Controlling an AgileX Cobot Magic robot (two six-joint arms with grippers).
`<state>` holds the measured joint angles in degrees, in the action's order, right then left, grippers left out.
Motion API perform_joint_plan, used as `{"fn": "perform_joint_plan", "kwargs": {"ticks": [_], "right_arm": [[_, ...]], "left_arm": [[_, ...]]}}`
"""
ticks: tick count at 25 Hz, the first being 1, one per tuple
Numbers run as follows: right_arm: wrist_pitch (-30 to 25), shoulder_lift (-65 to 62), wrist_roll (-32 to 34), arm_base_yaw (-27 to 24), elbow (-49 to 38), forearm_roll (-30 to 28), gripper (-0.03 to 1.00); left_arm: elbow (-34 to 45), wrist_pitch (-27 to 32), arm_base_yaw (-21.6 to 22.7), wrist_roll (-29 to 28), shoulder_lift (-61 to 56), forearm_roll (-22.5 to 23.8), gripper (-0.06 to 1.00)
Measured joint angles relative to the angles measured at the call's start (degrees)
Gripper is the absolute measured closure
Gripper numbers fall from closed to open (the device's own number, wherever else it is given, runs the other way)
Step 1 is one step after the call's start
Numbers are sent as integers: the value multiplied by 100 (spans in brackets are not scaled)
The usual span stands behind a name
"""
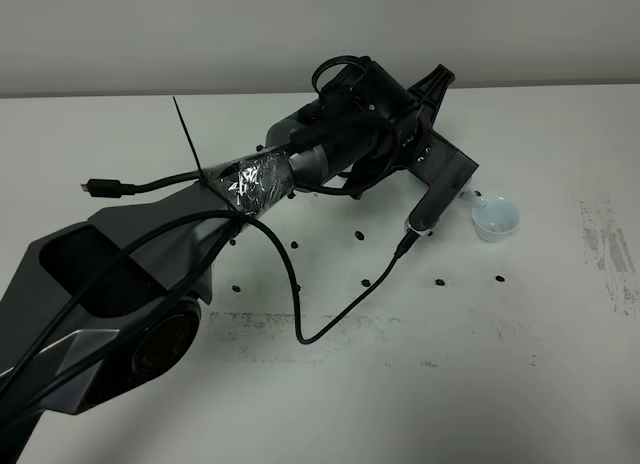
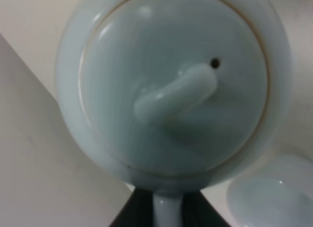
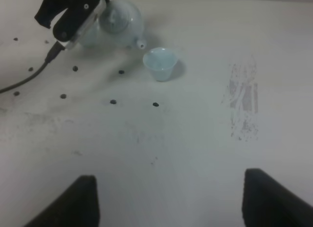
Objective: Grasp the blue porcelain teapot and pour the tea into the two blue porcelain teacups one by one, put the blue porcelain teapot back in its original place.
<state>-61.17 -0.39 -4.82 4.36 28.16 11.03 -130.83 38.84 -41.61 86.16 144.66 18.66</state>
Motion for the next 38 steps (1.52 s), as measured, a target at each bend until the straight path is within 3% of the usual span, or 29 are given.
{"fn": "perform_joint_plan", "kwargs": {"ticks": [38], "right_arm": [[0, 0, 0, 0, 0, 0, 38]], "left_arm": [[0, -249, -153, -412, 0, 616, 90]]}}
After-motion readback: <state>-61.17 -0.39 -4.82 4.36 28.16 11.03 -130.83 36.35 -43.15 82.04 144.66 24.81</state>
